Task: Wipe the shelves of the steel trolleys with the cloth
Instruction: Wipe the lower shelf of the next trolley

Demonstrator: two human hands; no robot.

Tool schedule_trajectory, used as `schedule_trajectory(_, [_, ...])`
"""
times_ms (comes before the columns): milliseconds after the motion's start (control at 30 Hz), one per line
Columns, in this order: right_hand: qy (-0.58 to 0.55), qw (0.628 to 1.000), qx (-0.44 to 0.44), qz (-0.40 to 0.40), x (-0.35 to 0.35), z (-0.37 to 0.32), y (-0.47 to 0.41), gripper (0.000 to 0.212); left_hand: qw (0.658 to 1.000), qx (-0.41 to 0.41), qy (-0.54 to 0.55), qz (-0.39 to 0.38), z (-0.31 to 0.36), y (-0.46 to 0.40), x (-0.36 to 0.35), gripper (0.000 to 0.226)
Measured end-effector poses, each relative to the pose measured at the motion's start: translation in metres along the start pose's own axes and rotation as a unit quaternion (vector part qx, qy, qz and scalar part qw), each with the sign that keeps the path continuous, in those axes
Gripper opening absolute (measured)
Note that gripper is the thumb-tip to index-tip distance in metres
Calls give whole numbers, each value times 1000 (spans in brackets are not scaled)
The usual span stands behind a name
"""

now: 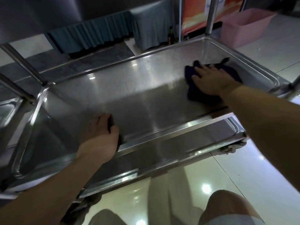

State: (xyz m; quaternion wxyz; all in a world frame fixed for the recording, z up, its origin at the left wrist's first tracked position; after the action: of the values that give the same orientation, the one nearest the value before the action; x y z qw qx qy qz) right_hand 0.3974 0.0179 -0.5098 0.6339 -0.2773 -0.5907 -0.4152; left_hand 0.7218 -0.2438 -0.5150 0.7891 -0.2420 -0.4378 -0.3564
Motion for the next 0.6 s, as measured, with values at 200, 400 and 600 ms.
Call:
schedule_trajectory(200, [-21,986,-138,-91,-27,96,42,68,1000,10,9,-11,1,1,1,50])
schedule_trajectory(400, [-28,989,-142,-34,-15,22,108,85,1000,11,4,-20,3,1,2,45])
schedule_trajectory(600, [-46,993,47,102,-3,-148,169,73,999,15,5,-38,1,1,-1,48])
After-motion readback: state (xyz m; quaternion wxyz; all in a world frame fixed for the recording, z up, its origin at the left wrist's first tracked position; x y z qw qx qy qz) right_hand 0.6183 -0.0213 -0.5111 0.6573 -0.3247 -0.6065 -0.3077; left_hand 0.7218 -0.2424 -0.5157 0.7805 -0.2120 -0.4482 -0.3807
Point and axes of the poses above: each hand's wrist, its own y-axis away from the middle knuckle, its own x-axis out of the back of the hand, z = x × y, the point moved 4 cm from there along -y, towards the middle knuckle, and after that the axes turned 15 degrees about y, right-handed, at the moved point
